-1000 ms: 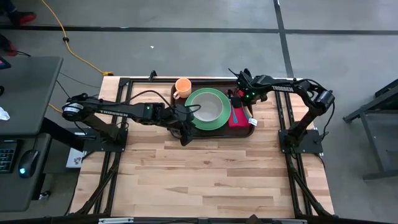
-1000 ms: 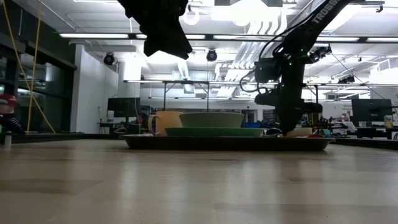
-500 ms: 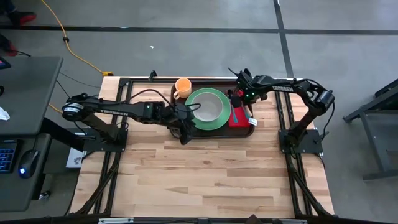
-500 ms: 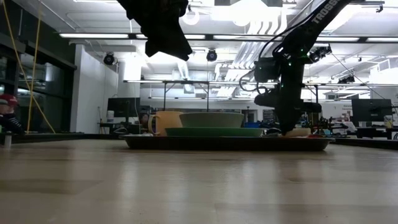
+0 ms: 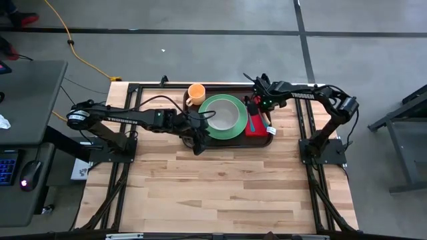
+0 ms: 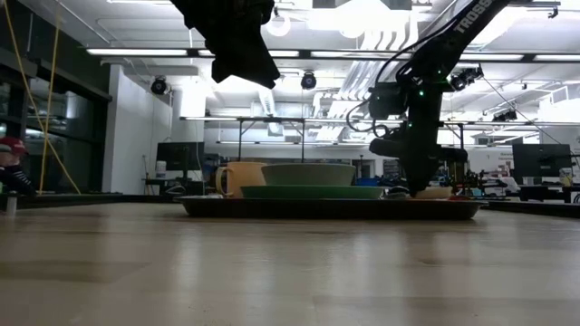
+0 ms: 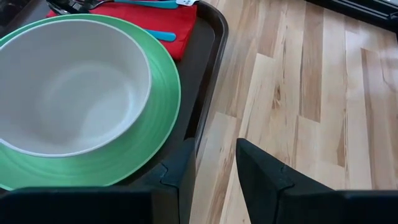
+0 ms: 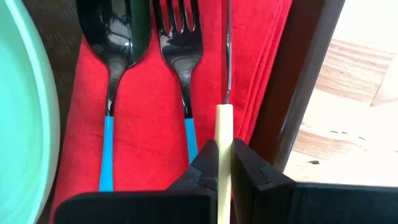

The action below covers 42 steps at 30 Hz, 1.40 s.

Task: Set up tray
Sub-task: Put the yellow knife on top of the red napkin to the right of the blue fork

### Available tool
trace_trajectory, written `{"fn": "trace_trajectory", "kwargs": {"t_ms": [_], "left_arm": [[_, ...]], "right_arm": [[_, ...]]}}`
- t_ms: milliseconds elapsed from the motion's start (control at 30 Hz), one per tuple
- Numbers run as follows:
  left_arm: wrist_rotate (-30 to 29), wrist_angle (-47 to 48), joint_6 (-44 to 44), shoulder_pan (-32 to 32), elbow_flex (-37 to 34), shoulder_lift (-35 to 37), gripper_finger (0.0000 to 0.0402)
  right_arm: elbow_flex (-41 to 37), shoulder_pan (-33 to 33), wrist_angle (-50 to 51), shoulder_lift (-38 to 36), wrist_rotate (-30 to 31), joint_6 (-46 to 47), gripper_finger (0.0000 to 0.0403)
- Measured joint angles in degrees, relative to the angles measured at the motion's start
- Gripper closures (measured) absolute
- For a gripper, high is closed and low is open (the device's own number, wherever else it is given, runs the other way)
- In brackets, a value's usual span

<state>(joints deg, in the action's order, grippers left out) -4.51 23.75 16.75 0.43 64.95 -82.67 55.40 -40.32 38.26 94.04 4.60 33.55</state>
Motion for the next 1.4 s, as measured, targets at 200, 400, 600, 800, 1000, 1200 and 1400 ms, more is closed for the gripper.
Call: {"fn": "trace_trajectory", "kwargs": {"t_ms": [200, 400, 600, 800, 1000, 1200, 1400], "left_arm": [[0.02, -0.02, 0.0, 0.0, 0.0, 0.0, 0.0257], [0.02, -0.06, 0.0, 0.0, 0.0, 0.0, 0.0257], [0.02, -0.04, 0.0, 0.0, 0.0, 0.0, 0.0257], [0.02, -0.04, 0.0, 0.0, 0.0, 0.0, 0.0256], [0.04, -0.04, 0.0, 0.0, 0.0, 0.0, 0.0256], [0.04, -0.04, 0.0, -0.03, 0.0, 0.0, 0.0257], [0.06, -0.04, 0.0, -0.04, 0.01, 0.0, 0.0257]], "right_arm": [[-0.02, 0.0, 0.0, 0.0, -0.86, 2.12, 0.0403], [-0.02, 1.19, -0.25, 0.0, 0.13, 2.55, 0.0403], [-0.02, 2.68, -0.15, 0.0, 2.66, 1.35, 0.0403], [-0.02, 3.26, -0.51, 0.0, 2.57, 2.86, 0.0403], [-0.02, 4.42, -1.53, 0.0, 2.38, 5.37, 0.0403], [-0.02, 4.48, -1.43, 0.0, 2.46, 5.51, 0.0403], [-0.02, 2.69, -0.83, 0.0, 1.56, 3.59, 0.0403]]}}
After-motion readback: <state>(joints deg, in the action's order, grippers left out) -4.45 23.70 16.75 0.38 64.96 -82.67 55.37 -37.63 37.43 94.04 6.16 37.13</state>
